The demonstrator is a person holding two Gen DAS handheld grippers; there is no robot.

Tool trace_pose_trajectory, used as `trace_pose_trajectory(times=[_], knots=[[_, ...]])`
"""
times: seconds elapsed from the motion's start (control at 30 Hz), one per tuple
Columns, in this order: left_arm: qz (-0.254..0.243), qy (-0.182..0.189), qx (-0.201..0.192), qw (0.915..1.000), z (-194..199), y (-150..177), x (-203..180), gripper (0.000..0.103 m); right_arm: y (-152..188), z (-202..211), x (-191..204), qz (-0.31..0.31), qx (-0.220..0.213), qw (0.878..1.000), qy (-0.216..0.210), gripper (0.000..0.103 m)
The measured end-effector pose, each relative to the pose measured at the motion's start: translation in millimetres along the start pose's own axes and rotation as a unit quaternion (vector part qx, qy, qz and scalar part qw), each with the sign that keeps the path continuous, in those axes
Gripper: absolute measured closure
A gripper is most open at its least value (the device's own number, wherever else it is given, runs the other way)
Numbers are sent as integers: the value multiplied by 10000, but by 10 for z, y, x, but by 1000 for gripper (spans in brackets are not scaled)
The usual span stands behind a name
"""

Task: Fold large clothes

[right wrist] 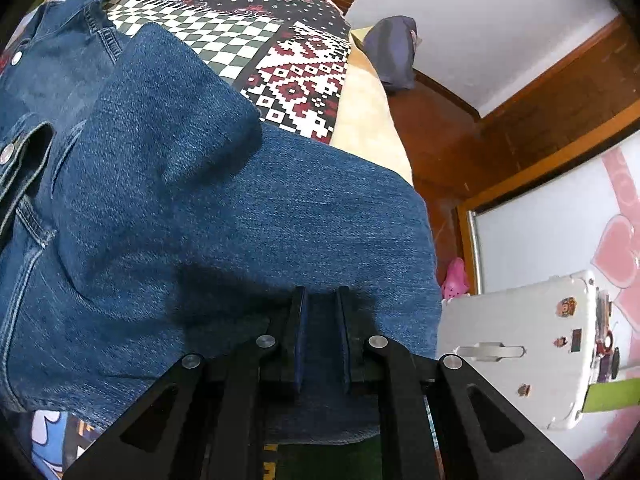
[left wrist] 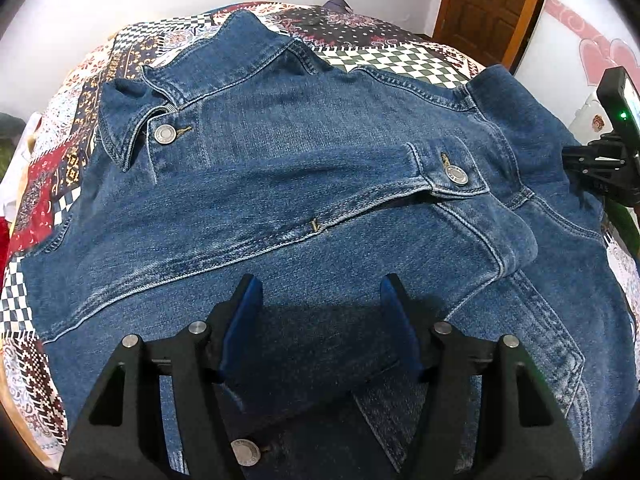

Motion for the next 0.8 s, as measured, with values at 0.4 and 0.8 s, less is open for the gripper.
trace_pose_trajectory(times=[0.4,0.8], knots=[[-35,-47,-29,10000,17,-27,-33,40,267,-5,-508,-276,147,9994,160,86],[-590,-174,-554,9966,465,-537,-582,28,722,409,-1341,-2312,-141,9606,-1537,12]])
Point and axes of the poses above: each gripper's, at about its wrist camera, not at the fingertips, and z roughly against the way its jaws point, x to its left, y to its underside, the point moved 2 cm from there along -z, roughly the way its jaws point, and after that the axes turned 6 degrees about -z, right-handed, at the moved point
